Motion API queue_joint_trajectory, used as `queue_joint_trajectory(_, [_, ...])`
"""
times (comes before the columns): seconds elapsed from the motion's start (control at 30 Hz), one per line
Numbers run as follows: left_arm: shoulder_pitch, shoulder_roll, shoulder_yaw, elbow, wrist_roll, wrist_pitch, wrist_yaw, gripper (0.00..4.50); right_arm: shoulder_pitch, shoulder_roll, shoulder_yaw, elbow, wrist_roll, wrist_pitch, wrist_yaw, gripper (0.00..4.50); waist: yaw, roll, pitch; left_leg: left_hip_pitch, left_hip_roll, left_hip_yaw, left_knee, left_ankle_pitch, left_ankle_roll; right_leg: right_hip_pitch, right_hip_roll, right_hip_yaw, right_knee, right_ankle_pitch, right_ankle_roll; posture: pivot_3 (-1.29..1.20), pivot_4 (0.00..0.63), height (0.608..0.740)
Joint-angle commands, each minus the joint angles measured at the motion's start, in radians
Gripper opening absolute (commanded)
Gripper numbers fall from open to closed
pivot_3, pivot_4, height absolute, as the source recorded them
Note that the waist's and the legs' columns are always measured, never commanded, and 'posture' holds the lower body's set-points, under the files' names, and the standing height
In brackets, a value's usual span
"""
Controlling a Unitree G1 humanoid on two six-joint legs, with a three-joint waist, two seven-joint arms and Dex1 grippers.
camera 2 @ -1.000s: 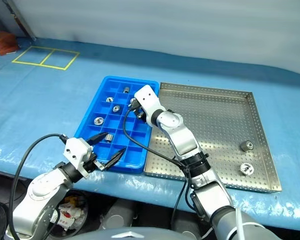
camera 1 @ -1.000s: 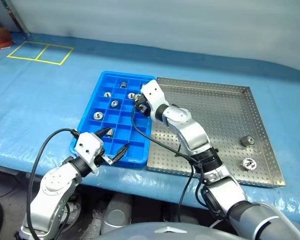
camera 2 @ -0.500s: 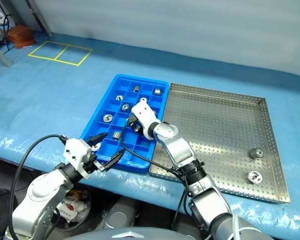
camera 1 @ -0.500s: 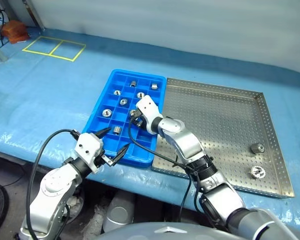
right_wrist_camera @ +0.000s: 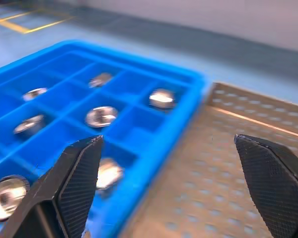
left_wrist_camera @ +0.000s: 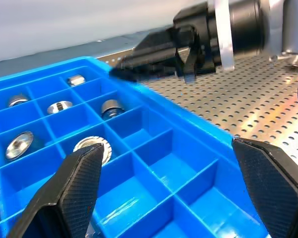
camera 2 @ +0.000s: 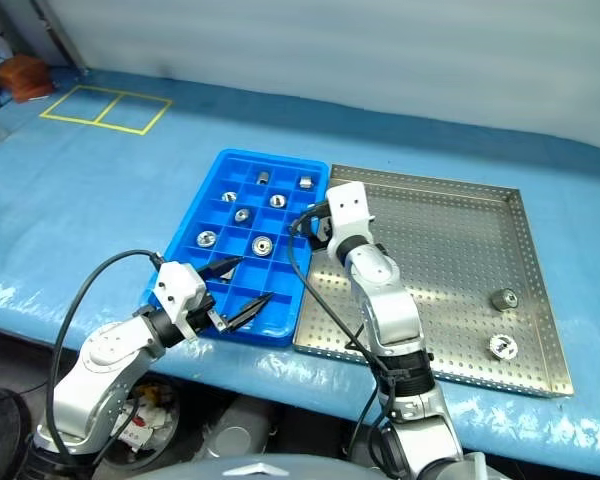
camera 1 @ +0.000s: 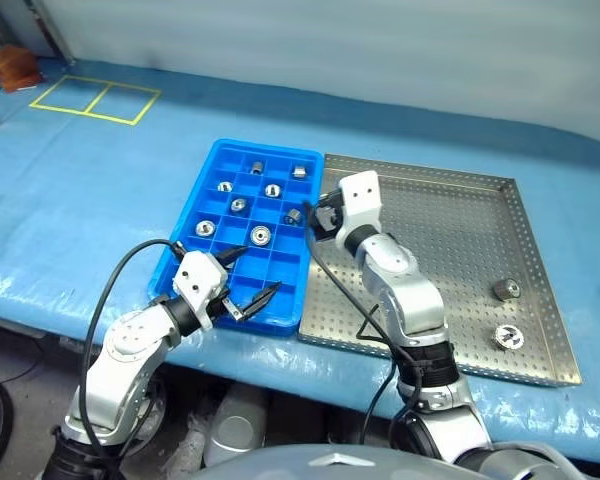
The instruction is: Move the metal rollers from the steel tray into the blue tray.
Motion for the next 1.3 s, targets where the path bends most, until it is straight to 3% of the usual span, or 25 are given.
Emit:
queue_joint_trajectory(0.03, [-0.039, -0.017, -0.033, 0.01, -0.016, -0.014, -0.029, 4.5, 0.06, 0.054, -0.09, -0.104, -0.036, -0.015, -0.155, 4.46, -0.027, 0.0, 0.0, 0.0, 0.0, 0.0, 0.0, 0.0, 0.0, 0.0, 0.0, 0.0, 0.0, 0.0, 0.0, 0.19, 0.15, 0.74])
queue_joint_trajectory(0.23, [-0.076, -0.024, -0.066, 0.038, -0.006, -0.013, -0.059, 4.5, 0.111, 0.146, -0.176, -0.123, -0.086, -0.029, -0.385, 4.46, -0.119, 0.0, 0.0, 0.003, -0.001, 0.0, 0.001, 0.001, 0.001, 0.003, -0.001, 0.003, 0.001, 0.001, 0.001, 0.16, 0.15, 0.74])
queue_joint_trajectory(0.43, [-0.12, -0.001, -0.119, 0.053, 0.048, -0.035, -0.093, 4.5, 0.072, 0.177, -0.251, -0.059, -0.071, -0.016, -0.567, 4.46, -0.166, 0.001, 0.0, 0.011, 0.001, -0.001, 0.001, 0.001, 0.0, 0.009, 0.002, 0.004, 0.002, 0.0, 0.0, 0.15, 0.15, 0.74])
queue_joint_trajectory(0.77, [-0.143, -0.033, -0.174, 0.051, 0.042, -0.033, -0.115, 4.5, -0.106, 0.209, -0.463, 0.152, 0.097, -0.068, -0.747, 4.46, -0.17, 0.001, 0.0, 0.011, 0.002, -0.001, 0.001, 0.001, 0.001, 0.011, 0.001, 0.006, 0.002, 0.001, 0.001, 0.15, 0.15, 0.74])
queue_joint_trajectory(1.3, [-0.122, -0.037, -0.168, 0.035, 0.036, -0.029, -0.103, 4.5, -0.253, 0.132, -0.581, 0.455, 0.23, -0.229, -0.904, 4.46, -0.172, 0.002, 0.0, 0.012, 0.001, -0.001, 0.001, 0.002, 0.003, 0.011, 0.002, 0.009, 0.002, 0.003, 0.004, 0.18, 0.15, 0.74])
